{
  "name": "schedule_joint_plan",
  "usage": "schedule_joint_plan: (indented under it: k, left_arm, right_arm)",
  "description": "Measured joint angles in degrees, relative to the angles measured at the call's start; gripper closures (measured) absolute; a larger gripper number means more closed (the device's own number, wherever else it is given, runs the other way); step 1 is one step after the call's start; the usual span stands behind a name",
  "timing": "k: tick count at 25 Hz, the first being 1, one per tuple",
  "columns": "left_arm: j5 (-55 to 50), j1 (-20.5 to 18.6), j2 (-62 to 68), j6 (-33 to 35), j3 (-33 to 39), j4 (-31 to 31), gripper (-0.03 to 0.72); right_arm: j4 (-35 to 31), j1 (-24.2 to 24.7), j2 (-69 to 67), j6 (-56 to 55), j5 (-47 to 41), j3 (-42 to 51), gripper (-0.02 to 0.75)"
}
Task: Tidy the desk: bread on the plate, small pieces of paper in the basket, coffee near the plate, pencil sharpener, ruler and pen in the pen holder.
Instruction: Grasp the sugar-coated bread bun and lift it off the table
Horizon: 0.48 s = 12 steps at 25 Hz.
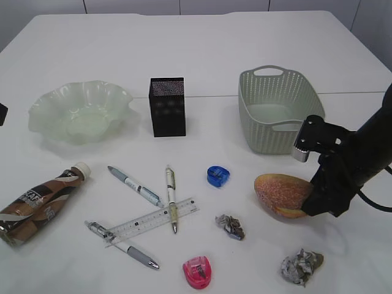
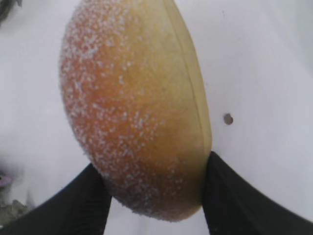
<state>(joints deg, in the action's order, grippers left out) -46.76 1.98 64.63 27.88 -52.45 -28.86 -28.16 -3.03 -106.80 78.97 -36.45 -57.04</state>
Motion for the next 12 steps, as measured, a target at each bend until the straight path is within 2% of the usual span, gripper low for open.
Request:
schedule_joint_plan:
  k: [7,12]
  left_arm:
    - [0.0,0.0,0.0,0.0,0.0,0.0,0.318]
    - [0.0,0.0,0.0,0.0,0.0,0.0,0.318]
  right_arm:
    - [-0.1,0.0,0.0,0.6,0.0,0.0,0.458]
    - [-1.4,0.0,0.0,0.8,-0.8,0.0,0.481]
